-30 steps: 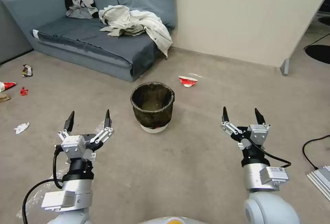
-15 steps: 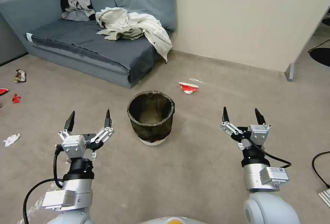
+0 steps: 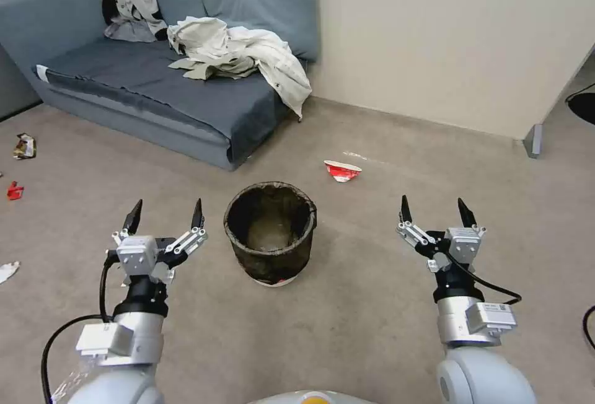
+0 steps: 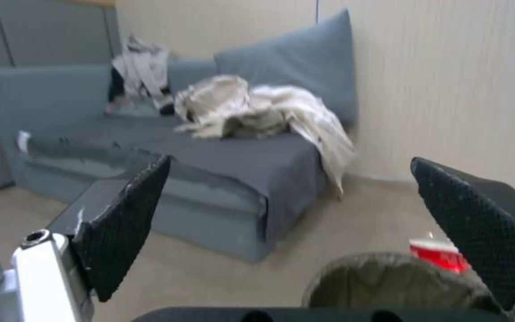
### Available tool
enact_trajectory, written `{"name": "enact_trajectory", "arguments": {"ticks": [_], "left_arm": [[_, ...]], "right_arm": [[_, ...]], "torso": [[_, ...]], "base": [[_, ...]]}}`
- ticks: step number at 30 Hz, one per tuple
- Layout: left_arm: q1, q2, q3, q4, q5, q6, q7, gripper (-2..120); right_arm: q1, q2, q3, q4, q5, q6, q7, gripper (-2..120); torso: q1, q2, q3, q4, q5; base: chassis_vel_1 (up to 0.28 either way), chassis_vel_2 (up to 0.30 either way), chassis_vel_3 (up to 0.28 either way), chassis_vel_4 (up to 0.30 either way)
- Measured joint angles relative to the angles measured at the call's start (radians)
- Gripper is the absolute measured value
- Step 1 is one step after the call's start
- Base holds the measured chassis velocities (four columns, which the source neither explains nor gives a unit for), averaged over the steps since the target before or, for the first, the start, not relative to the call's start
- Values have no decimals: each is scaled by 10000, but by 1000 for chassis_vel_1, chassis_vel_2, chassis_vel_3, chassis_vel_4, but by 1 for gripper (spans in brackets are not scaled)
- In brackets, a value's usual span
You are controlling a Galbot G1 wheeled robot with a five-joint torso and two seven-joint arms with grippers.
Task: Pick up the trash can from the floor.
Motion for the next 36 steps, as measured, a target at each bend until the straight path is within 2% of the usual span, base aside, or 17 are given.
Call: {"name": "enact_trajectory", "arguments": {"ticks": [4, 5, 8, 9, 12, 13, 15, 16, 19, 25, 28, 34, 36], "left_arm": [[-557, 872, -57, 158, -1313, 1611, -310, 100], [-557, 872, -57, 158, -1313, 1611, -310, 100], [-1031, 1457, 7, 302, -2059, 2434, -434, 100], [-1031, 1457, 7, 302, -2059, 2434, -434, 100], [-1676, 2035, 163, 473, -2707, 3380, -584, 100], [-1676, 2035, 163, 473, -2707, 3380, -584, 100], [-2212, 2383, 277, 607, -3227, 4328, -851, 100], [-2212, 2383, 277, 607, -3227, 4328, -851, 100], [-2758, 2754, 424, 867, -4017, 5279, -1275, 100], [-3153, 2929, 459, 1278, -4280, 5675, -1654, 100], [-3880, 3125, 599, 1936, -4999, 6338, -2237, 100], [-4167, 3160, 716, 2349, -5275, 6556, -2329, 100], [-4520, 3211, 944, 2707, -5652, 6802, -2413, 100]], "right_arm": [[-108, -18, 55, -6, 96, -36, -6, 100], [-108, -18, 55, -6, 96, -36, -6, 100], [-190, -12, 111, -3, 226, -87, 17, 100], [-190, -12, 111, -3, 226, -87, 17, 100], [-259, 11, 174, -2, 267, -145, 26, 100], [-259, 11, 174, -2, 267, -145, 26, 100], [-296, 51, 178, -22, 267, -169, 29, 100], [-296, 51, 178, -22, 267, -169, 29, 100], [-282, 84, 87, -248, 212, -170, 29, 100], [-157, 1, -135, -568, 116, -125, 19, 100], [-113, 21, -239, -723, 35, -110, 8, 100], [-132, 104, -267, -788, -83, -105, -6, 100], [-185, 206, -280, -801, -161, -87, -13, 100]], "torso": [[0, 0, -1, 1, 0], [0, 0, -1, 1, 0], [0, 0, 0, 2, 0], [0, 0, 0, 2, 0], [0, 0, 0, -1, 1], [0, 0, 0, -1, 1], [1, 0, 0, 0, 1], [1, 0, 0, 0, 1], [0, 0, 0, -1, 0], [0, 0, 0, 2, 2], [0, 0, 0, -1, 1], [0, -1, 0, 2, 1], [0, -1, 0, 2, 0]], "base": [[0, 0, 0, 0], [0, 0, 0, 0], [0, 0, 0, 0], [0, 0, 0, 0], [0, 0, 0, 0], [0, 0, 0, 0], [0, 0, 0, 0], [0, 0, 0, 0], [0, 0, 0, 0], [0, 0, 0, 0], [0, 0, 0, 0], [0, 0, 0, 0], [0, 0, 0, 0]]}}
